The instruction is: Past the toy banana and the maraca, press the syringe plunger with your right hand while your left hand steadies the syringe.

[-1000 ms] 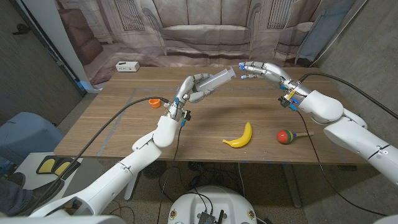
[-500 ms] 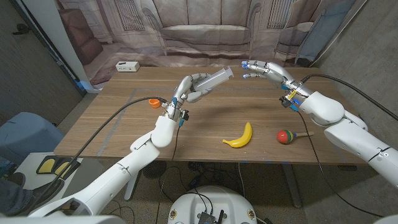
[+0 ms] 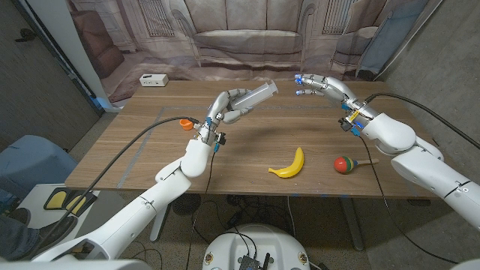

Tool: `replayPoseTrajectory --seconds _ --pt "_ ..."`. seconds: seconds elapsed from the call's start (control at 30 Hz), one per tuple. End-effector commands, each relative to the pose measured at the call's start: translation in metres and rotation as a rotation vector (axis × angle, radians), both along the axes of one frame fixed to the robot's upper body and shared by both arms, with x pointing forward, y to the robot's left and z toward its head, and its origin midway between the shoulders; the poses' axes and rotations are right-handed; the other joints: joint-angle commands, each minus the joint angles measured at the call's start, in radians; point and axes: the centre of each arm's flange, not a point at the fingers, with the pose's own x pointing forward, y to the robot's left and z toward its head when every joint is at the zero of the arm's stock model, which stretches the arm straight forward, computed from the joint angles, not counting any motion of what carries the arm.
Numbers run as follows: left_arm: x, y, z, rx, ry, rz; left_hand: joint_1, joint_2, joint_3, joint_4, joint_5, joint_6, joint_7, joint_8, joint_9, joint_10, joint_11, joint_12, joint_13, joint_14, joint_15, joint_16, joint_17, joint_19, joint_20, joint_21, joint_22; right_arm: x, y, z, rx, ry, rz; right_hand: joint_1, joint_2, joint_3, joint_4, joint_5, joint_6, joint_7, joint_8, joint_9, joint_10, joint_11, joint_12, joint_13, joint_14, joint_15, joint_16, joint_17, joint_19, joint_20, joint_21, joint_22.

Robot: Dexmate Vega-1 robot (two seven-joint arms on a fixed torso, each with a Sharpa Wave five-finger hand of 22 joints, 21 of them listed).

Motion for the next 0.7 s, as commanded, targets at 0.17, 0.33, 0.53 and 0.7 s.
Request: replayPoseTrajectory --seconds 0.17,0.33,0.53,0.7 --pt "0.011 0.004 -0.006 0.011 0.053 0.034 -0.002 0.067 0.045 0.036 0.005 0.038 -0.029 0.003 0.005 0.071 -0.065 -0.003 0.007 0.128 -0.149 0.003 0.0 0.0 -0.005 0.006 0.0 0.004 -0.011 -0.016 0.058 0.042 -0.001 0.007 0.001 -0.005 0.001 -0.002 0.004 0.007 0.008 0.0 -0.001 0.0 0.001 0.003 0.002 -0.001 -0.005 0.004 -0.005 0.003 0.001 0.001" --pt "0.015 0.006 -0.009 0.014 0.074 0.049 -0.003 0.066 0.044 0.036 0.005 0.04 -0.03 0.004 0.005 0.072 -0.068 -0.004 0.007 0.128 -0.148 0.003 0.001 0.0 -0.005 0.007 0.0 0.004 -0.015 -0.021 0.083 0.056 -0.011 0.006 0.0 -0.006 0.002 -0.002 0.004 0.008 0.009 0.0 0.001 0.003 0.002 0.003 0.002 0.0 -0.005 0.004 -0.005 0.004 0.001 0.001" --pt "0.019 0.006 -0.013 0.021 0.1 0.061 -0.004 0.065 0.044 0.036 0.005 0.039 -0.03 0.003 0.005 0.072 -0.067 -0.005 0.008 0.126 -0.149 0.003 0.001 -0.002 -0.004 0.008 0.0 0.004 -0.019 -0.027 0.102 0.072 -0.015 0.005 0.0 -0.007 0.003 -0.002 0.006 0.007 0.011 -0.001 -0.002 0.004 0.001 0.003 -0.001 0.002 -0.006 0.005 -0.008 0.006 0.0 0.001" --pt "0.021 0.008 -0.017 0.018 0.112 0.076 -0.005 0.064 0.045 0.037 0.005 0.039 -0.03 0.003 0.005 0.073 -0.066 -0.005 0.008 0.128 -0.147 0.003 0.0 -0.001 -0.004 0.01 0.0 0.004 -0.023 -0.033 0.124 0.093 -0.01 0.003 -0.001 -0.009 0.004 -0.002 0.007 0.007 0.012 -0.001 -0.003 0.001 0.001 0.003 0.0 0.002 -0.006 0.005 -0.008 0.007 0.0 0.001"
